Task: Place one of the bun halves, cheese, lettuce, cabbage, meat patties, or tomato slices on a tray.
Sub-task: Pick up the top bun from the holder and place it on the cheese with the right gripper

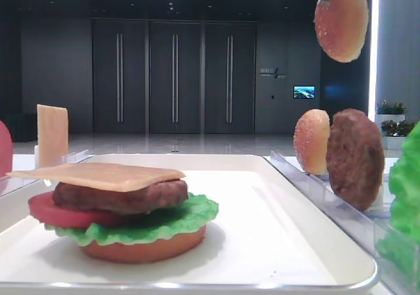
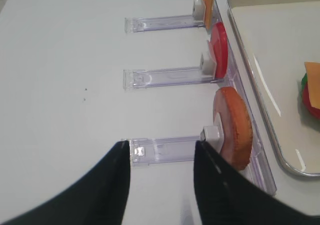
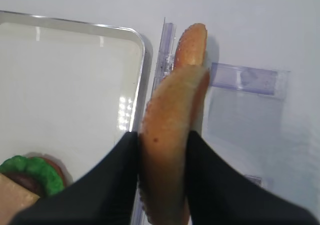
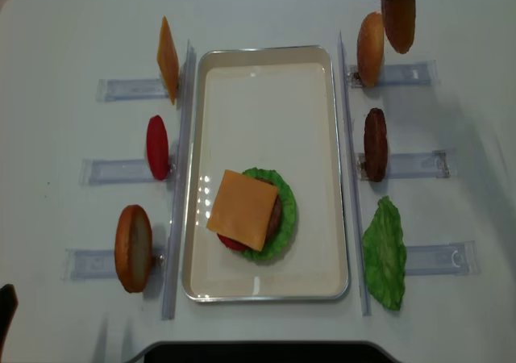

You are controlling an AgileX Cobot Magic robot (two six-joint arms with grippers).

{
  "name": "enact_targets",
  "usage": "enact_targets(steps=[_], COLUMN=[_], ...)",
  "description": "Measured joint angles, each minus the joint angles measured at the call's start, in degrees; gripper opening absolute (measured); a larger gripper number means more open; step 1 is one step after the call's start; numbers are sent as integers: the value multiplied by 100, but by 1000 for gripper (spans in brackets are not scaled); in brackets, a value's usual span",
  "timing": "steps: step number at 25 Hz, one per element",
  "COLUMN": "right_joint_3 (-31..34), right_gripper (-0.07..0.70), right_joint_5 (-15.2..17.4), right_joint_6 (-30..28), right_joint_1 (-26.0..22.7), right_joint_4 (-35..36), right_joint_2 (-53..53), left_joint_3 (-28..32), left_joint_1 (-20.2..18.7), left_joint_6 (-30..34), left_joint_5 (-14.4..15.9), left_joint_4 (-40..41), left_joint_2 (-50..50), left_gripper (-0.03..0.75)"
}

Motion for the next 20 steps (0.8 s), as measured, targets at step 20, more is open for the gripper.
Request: enact_targets(steps=[20], right_joint_3=[3146], right_gripper=[206], right_joint_5=[66], right_joint_6=[1516], right_joint_1=[783], right_joint_4=[238], right_joint_2=[-3993], left_joint_3=[0], left_joint_1=[0], left_joint_6=[0], left_joint_5=[0], left_joint_4=[0], left_joint_2=[0], left_gripper=[327])
